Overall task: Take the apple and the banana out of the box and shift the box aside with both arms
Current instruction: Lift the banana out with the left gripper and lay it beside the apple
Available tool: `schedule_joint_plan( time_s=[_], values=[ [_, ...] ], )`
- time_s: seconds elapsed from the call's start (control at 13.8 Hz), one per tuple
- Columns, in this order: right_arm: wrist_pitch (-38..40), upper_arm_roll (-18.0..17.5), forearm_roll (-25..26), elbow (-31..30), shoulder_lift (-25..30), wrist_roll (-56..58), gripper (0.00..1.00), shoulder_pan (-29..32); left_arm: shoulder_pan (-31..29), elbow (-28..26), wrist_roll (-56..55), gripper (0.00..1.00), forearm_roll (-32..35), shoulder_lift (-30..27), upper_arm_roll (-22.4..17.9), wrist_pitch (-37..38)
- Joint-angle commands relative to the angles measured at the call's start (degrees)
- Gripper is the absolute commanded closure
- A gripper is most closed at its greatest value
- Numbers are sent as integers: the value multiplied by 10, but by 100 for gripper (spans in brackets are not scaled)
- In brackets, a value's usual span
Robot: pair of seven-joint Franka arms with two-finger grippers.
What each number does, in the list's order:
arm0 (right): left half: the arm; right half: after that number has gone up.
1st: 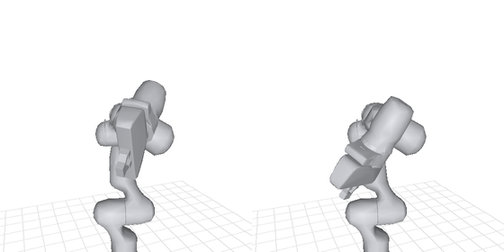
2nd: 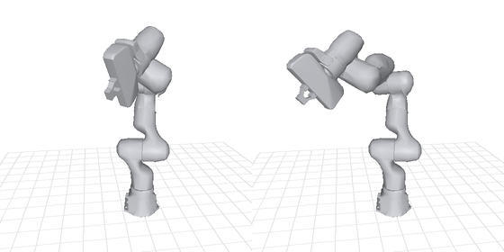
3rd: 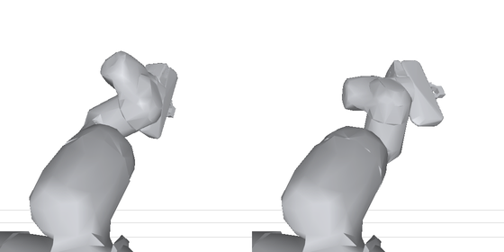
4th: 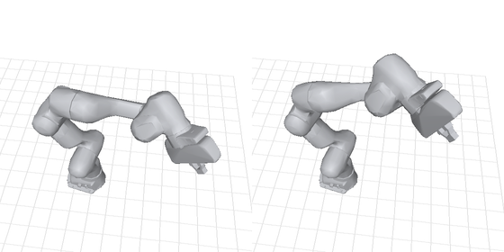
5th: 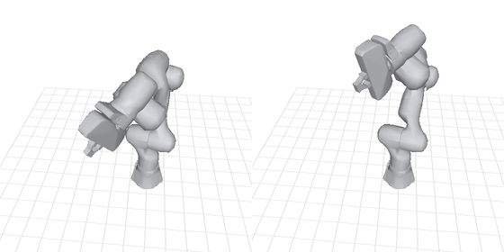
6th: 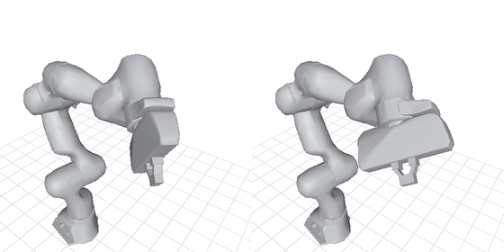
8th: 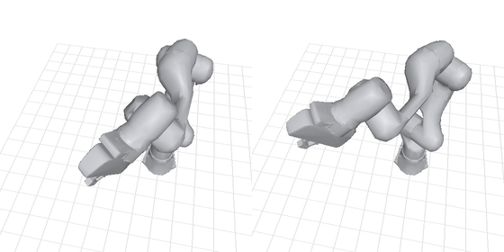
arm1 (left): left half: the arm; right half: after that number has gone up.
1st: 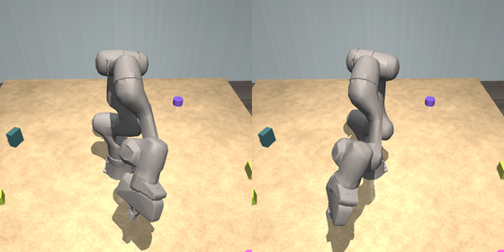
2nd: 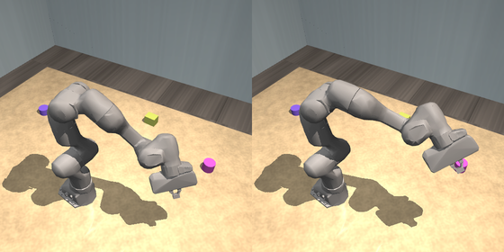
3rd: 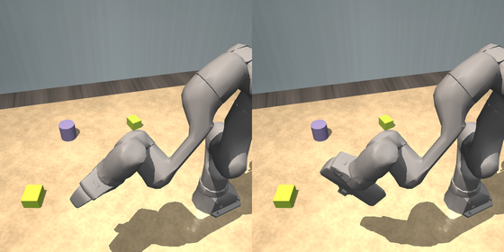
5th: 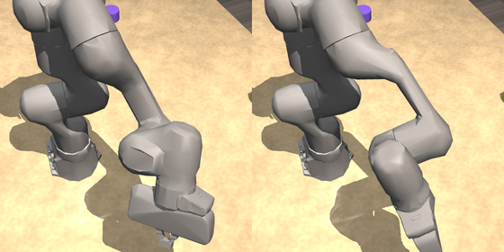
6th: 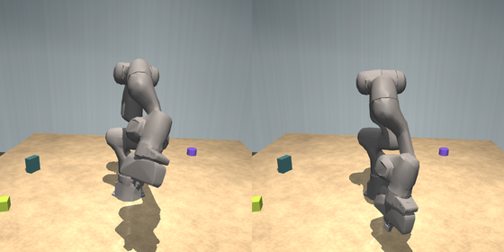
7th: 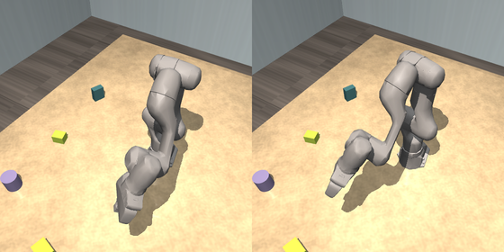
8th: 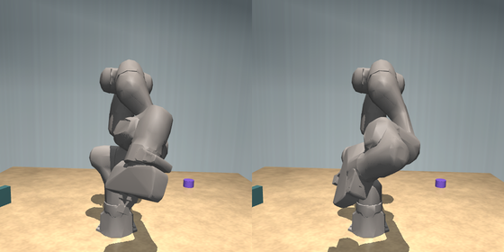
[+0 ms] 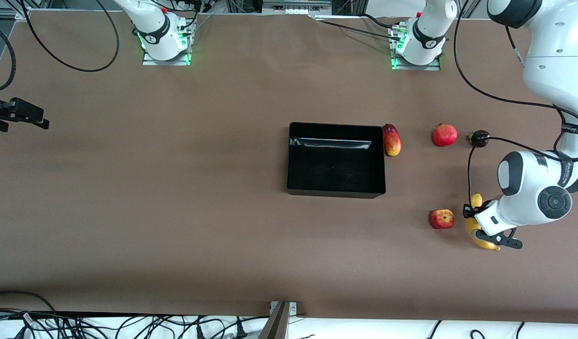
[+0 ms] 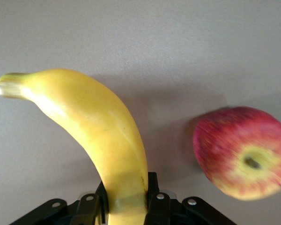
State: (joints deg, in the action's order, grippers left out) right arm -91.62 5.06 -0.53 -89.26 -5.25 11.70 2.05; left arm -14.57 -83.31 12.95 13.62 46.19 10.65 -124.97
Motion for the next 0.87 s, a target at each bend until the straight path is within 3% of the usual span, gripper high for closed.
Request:
schedule_joint_plan(
  time_s=[0.0, 0.22, 0.36, 0.51, 0.58, 0.65, 0.8],
  values=[
    [10, -3, -3, 12, -5, 9, 0, 3, -1, 18, 10, 89, 15, 27, -5, -26],
    [11, -15, -5, 2, -31, 9, 0, -23, 0, 17, 10, 76, 15, 43, -10, -53],
    [4, -19, -4, 4, -44, -4, 0, -70, 2, 17, 9, 50, 15, 41, -18, -54],
    [2, -21, -35, 5, -81, -24, 0, -92, 13, 14, 6, 30, 14, 22, -31, -42],
    [-4, -22, -73, 5, -105, -28, 0, -111, 17, 12, 4, 19, 14, 7, -31, -6],
    [-24, -22, -92, 7, -128, -41, 0, -124, 23, 13, 2, 0, 11, -17, -31, 39],
    [-96, -23, -101, 7, -159, -100, 0, -155, 28, 10, 9, 0, 4, -82, -31, 143]
  ],
)
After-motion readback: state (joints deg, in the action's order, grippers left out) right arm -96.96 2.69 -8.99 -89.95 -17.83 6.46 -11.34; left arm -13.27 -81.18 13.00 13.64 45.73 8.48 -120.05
